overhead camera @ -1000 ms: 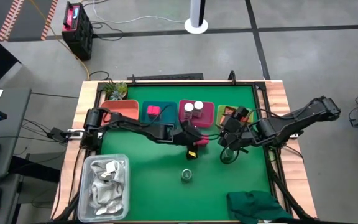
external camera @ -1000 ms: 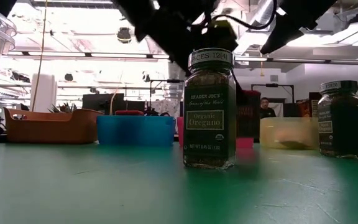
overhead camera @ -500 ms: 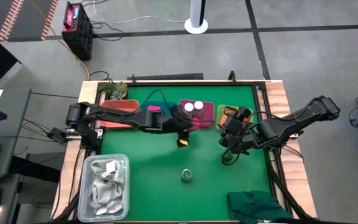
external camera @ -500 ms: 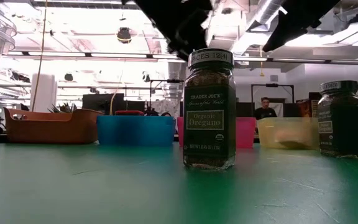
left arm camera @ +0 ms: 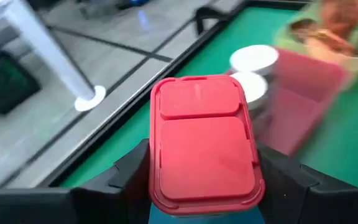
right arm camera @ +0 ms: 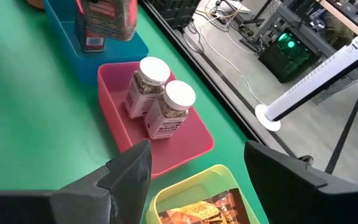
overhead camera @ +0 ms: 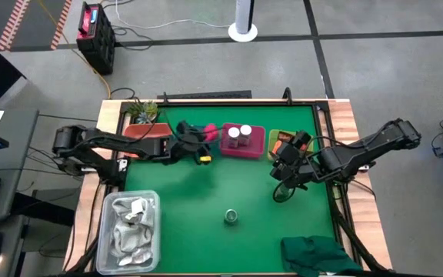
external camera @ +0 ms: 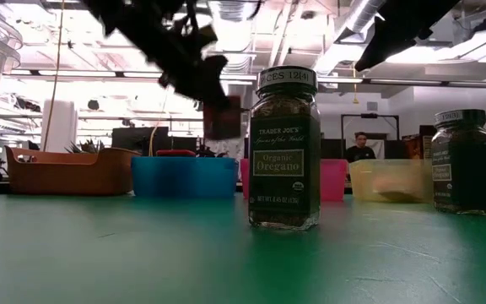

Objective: Sort spices by type
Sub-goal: Put the red seasoning can into the blue bin, then put the left green seasoning bottle into the orange bin

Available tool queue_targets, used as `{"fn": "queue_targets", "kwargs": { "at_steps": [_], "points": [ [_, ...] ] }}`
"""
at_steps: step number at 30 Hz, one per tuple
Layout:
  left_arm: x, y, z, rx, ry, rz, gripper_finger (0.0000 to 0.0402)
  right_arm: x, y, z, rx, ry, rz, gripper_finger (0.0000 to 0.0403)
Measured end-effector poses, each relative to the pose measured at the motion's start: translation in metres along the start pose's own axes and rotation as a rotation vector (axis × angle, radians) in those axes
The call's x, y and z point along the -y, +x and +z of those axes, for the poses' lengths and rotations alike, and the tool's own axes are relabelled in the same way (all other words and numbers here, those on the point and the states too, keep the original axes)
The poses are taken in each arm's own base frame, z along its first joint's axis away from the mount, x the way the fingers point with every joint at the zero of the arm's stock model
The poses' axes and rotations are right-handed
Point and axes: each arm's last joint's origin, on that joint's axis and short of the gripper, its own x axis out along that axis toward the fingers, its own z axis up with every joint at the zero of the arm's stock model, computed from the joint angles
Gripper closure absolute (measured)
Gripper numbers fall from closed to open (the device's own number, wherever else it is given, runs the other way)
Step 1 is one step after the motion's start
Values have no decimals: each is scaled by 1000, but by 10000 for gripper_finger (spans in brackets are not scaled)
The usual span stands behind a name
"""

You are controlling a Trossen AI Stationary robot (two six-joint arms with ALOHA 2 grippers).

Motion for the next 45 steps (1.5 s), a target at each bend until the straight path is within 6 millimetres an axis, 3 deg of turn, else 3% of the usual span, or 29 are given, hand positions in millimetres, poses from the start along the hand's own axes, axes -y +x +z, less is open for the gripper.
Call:
{"fn": "queue_targets", "kwargs": {
  "at_steps": [6, 11, 23, 33, 42, 45],
  "points": [
    [-9, 11, -20, 10, -129, 93, 188, 0, 0, 1, 3, 5, 2, 117],
    [-9, 13, -20, 30, -189, 114, 188, 0, 0, 1, 4, 5, 2, 117],
    [9, 40, -52, -54, -234, 111, 187, -1, -1, 0, 6, -13, 8, 117],
    [8, 39, -54, -89, -180, 93, 181, -2, -3, 1, 14, -20, 17, 117],
    [10, 39, -56, -127, -156, 36, 117, -3, -3, 1, 15, -22, 18, 117],
    [8, 35, -47, -104, -111, 26, 111, -3, -3, 1, 15, -20, 18, 117]
  ]
}}
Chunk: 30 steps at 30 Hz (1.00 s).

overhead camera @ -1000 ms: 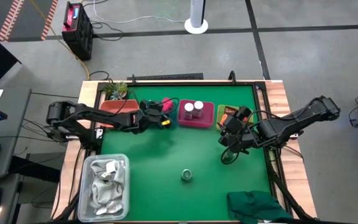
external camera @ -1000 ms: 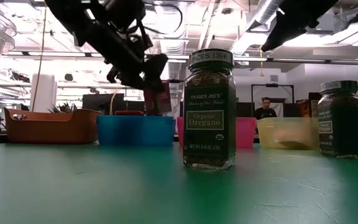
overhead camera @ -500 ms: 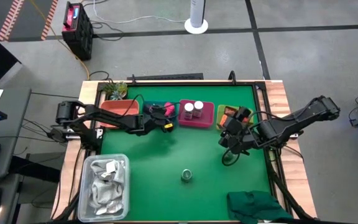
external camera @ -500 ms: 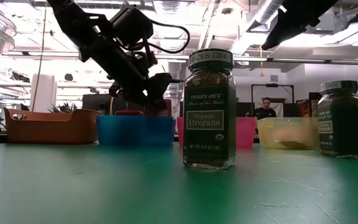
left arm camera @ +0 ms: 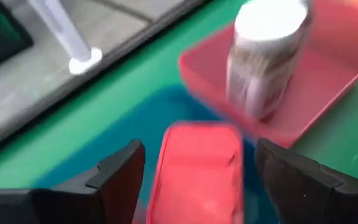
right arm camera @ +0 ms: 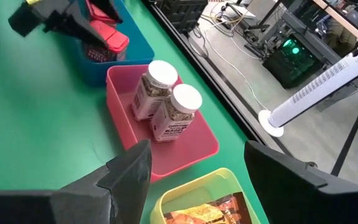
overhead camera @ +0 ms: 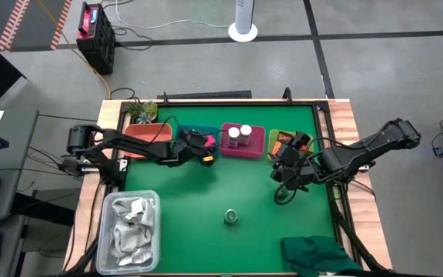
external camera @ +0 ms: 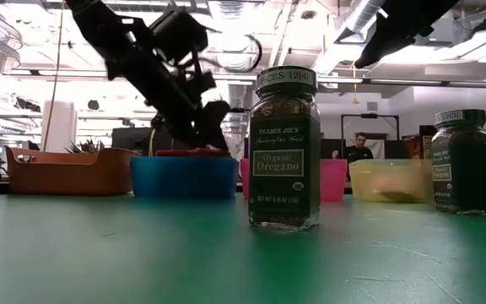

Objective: Sort spices by type
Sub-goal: Put the left green seasoning bottle into the orange bin

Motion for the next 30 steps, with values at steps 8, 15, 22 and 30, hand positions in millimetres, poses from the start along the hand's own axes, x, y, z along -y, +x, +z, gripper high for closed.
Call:
{"fn": "queue_targets", "kwargs": {
  "at_steps": [8, 15, 22, 30],
  "points": [
    [4, -34, 52, 113, 129, -161, 111, 0, 0, 0, -4, 0, 8, 117],
    [35, -65, 49, 83, 242, -658, 111, -9, -7, -3, -46, -39, 163, 117],
    [63, -95, 41, 134, 298, -849, 111, -11, -8, 0, -24, -37, 189, 117],
    [82, -113, 37, 170, 213, -937, 111, -2, 6, 4, -51, 2, 130, 117]
  ]
}}
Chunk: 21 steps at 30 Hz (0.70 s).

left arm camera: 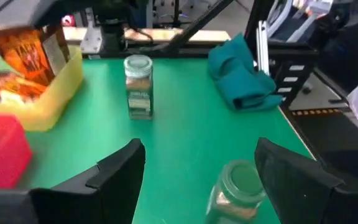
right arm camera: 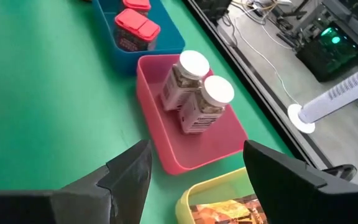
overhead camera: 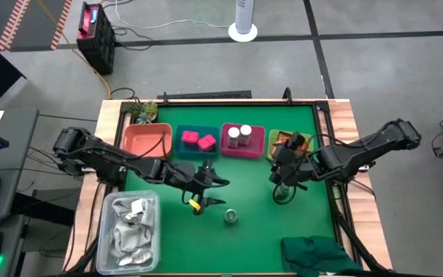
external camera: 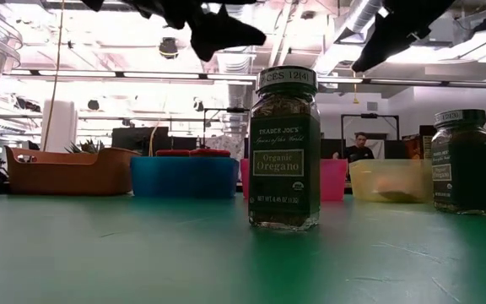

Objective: Sort spices by type
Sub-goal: Put the left green seasoning bottle into the orange bin

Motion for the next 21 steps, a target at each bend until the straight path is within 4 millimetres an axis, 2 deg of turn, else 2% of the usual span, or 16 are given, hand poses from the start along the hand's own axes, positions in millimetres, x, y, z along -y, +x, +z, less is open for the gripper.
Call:
{"fn": "queue_targets", "kwargs": {
  "at_steps": [4, 6, 12, 21],
  "points": [
    [7, 11, 2, -7, -9, -12, 111, 2, 5, -3, -11, 8, -18, 117],
    [11, 19, -4, -80, 5, -12, 111, 3, 12, -10, -37, -6, -40, 117],
    [25, 45, 11, -118, 122, -39, 111, 8, 29, -32, -96, -27, -90, 117],
    [33, 78, 15, -337, 186, -97, 107, 12, 24, -28, -56, 1, -74, 117]
  ]
}}
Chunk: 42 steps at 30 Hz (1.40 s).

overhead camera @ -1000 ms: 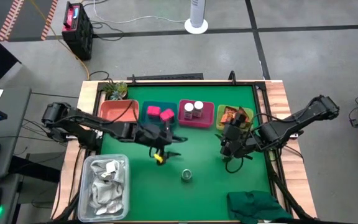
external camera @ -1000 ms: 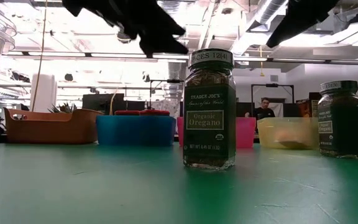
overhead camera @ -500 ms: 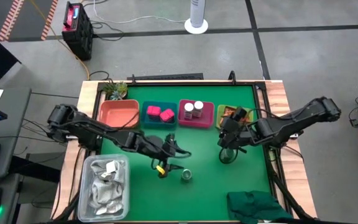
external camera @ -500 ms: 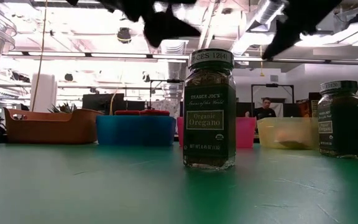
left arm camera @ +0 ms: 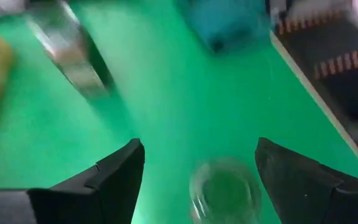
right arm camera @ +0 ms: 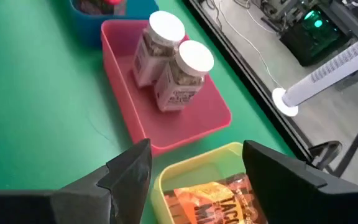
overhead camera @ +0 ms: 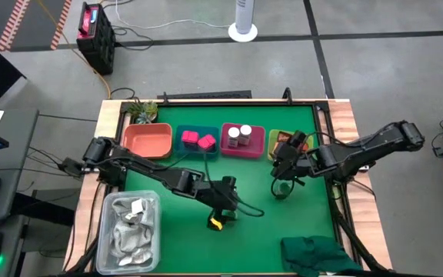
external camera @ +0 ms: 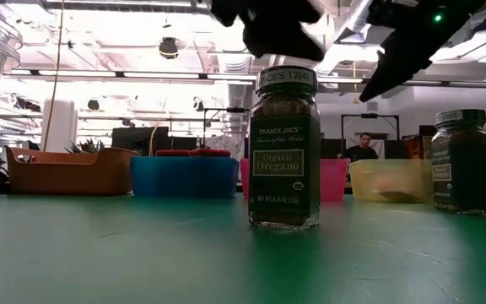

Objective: Sort spices by type
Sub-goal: Put the left green seasoning bottle into the orange bin

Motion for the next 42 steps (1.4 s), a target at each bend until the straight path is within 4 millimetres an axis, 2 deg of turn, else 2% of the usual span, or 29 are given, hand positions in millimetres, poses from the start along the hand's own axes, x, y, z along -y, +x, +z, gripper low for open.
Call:
{"fn": "queue_targets", "kwargs": {
  "at_steps": [9, 26, 34, 42],
  "points": [
    [10, 10, 2, -146, 146, -65, 95, -1, -2, 1, 12, 0, 10, 117],
    [12, 19, -7, -117, 264, -92, 94, -1, -2, 1, 14, -1, 11, 117],
    [5, 41, -24, -191, 280, -70, 94, -1, -2, 1, 13, -7, 10, 117],
    [2, 49, -34, -243, 263, -74, 103, -1, -2, 1, 16, -12, 11, 117]
  ]
}}
